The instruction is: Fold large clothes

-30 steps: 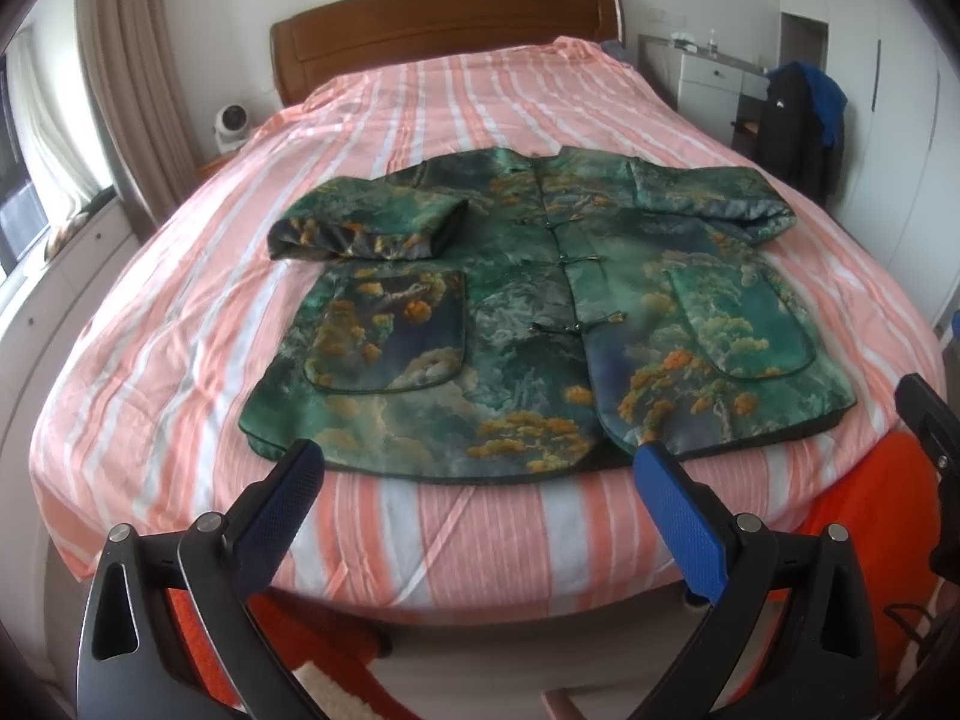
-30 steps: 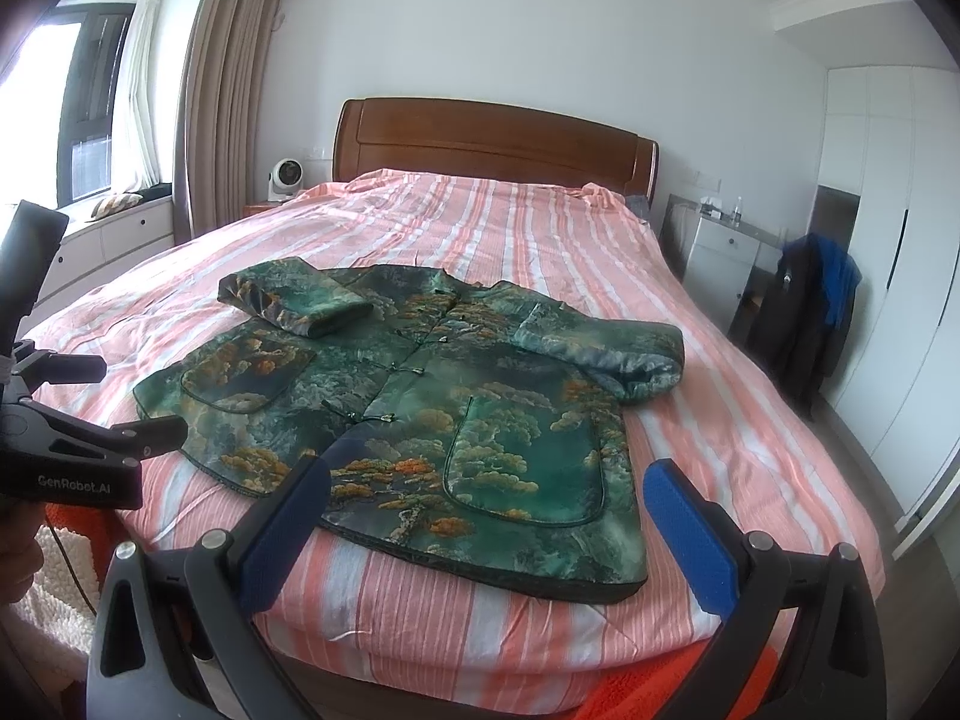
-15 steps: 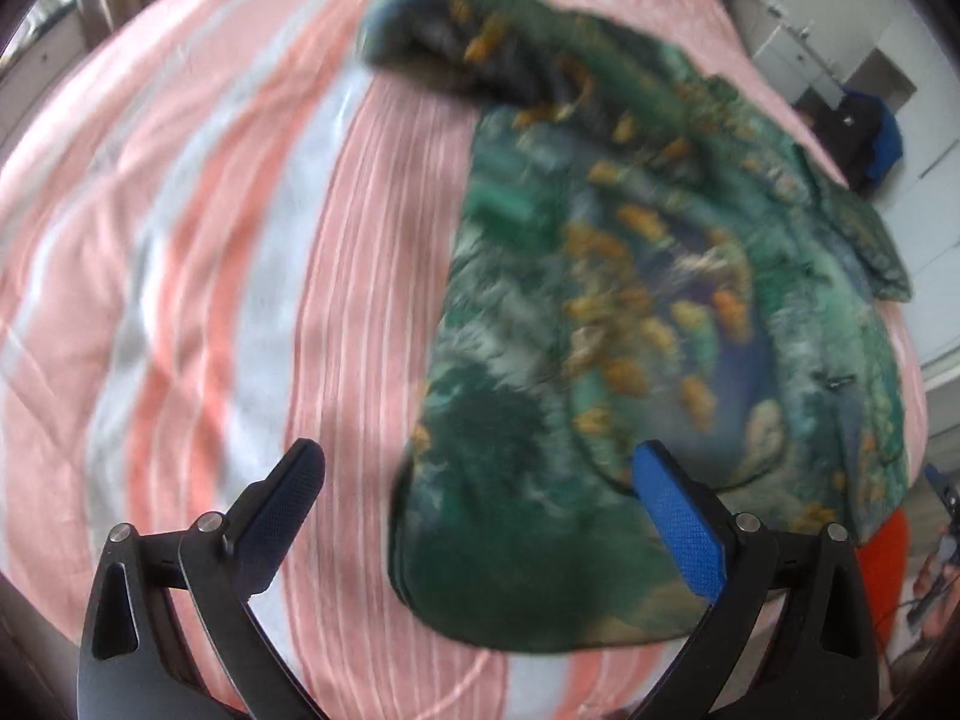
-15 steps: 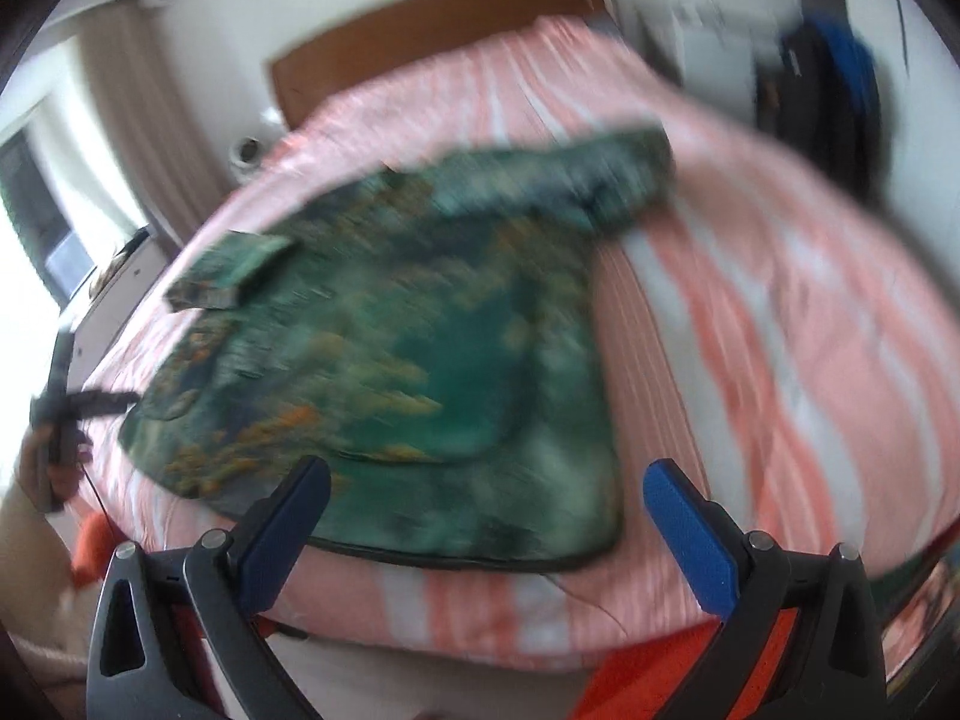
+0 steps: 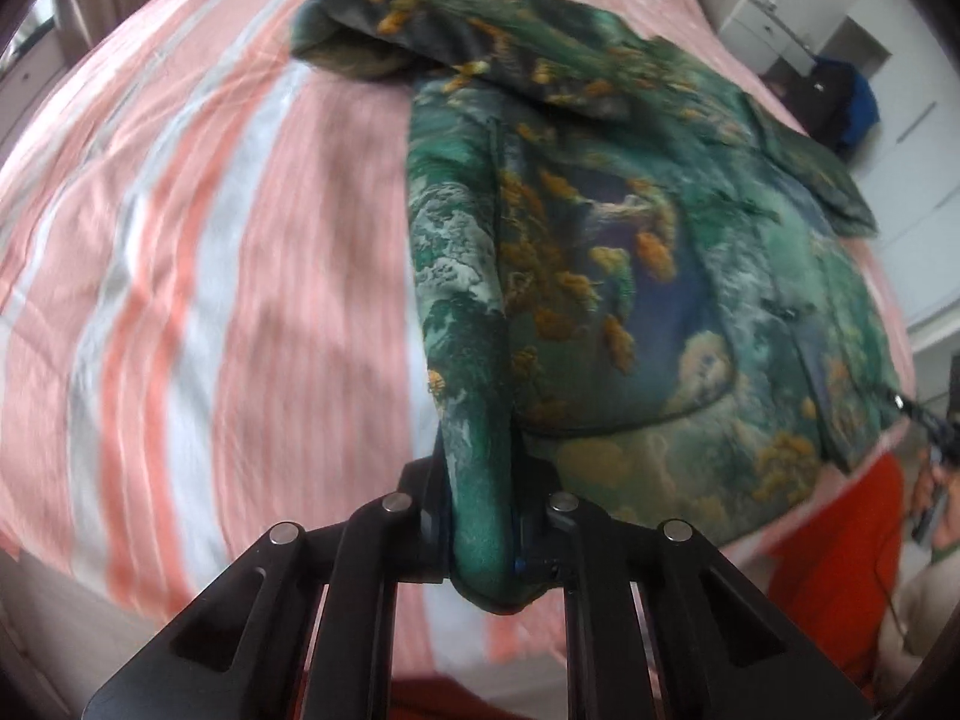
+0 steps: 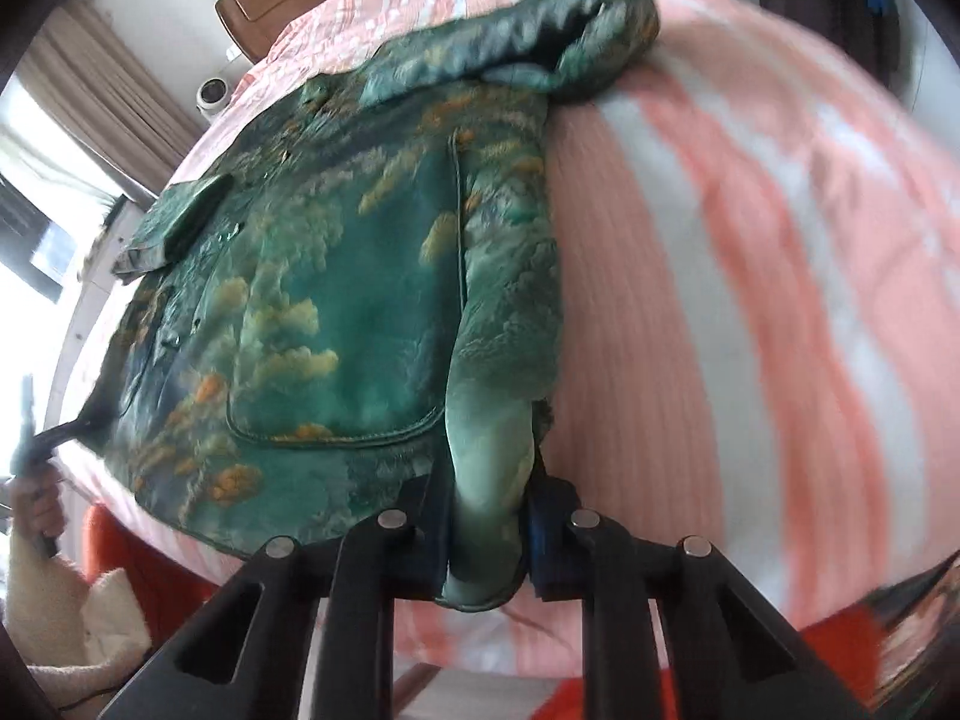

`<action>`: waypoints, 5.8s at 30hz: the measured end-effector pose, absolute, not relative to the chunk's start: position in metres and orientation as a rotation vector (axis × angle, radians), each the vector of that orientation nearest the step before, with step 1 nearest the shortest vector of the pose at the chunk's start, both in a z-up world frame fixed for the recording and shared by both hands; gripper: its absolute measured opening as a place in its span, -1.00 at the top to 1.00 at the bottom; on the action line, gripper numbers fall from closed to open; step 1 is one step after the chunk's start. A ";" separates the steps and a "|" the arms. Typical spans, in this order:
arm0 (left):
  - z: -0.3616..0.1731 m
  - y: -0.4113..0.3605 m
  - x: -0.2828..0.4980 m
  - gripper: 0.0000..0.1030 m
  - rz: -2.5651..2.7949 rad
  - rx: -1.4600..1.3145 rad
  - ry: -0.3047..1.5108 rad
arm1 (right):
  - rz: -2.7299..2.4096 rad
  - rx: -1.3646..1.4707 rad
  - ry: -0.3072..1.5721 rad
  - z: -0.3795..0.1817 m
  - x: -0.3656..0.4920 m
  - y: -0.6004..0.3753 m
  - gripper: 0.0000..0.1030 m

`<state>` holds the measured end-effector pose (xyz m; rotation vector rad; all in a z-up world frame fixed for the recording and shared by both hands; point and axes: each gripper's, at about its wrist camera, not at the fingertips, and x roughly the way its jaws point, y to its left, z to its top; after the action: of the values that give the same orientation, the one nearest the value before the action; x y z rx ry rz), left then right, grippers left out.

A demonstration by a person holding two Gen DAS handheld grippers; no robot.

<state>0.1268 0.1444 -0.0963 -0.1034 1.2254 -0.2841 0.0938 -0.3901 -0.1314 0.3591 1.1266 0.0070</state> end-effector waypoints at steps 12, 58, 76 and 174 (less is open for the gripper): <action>-0.108 0.158 0.105 0.78 -0.302 -0.155 1.246 | -0.048 0.284 1.139 -0.134 0.090 -0.407 0.69; -0.006 0.294 0.280 0.74 0.256 -0.273 0.819 | 0.078 0.001 0.744 -0.077 0.007 -0.227 -0.44; -0.097 0.398 0.195 -0.54 0.613 -0.470 0.847 | 0.035 0.026 0.758 -0.062 0.044 -0.278 -0.44; -0.086 0.210 0.129 -0.99 0.438 -0.159 0.695 | -0.580 -0.031 0.526 -0.078 0.050 -0.424 -0.99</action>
<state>0.1292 0.2099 -0.0864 -0.1590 0.6948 0.4379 0.0496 -0.4242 -0.0782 -0.0308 0.5263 -0.5798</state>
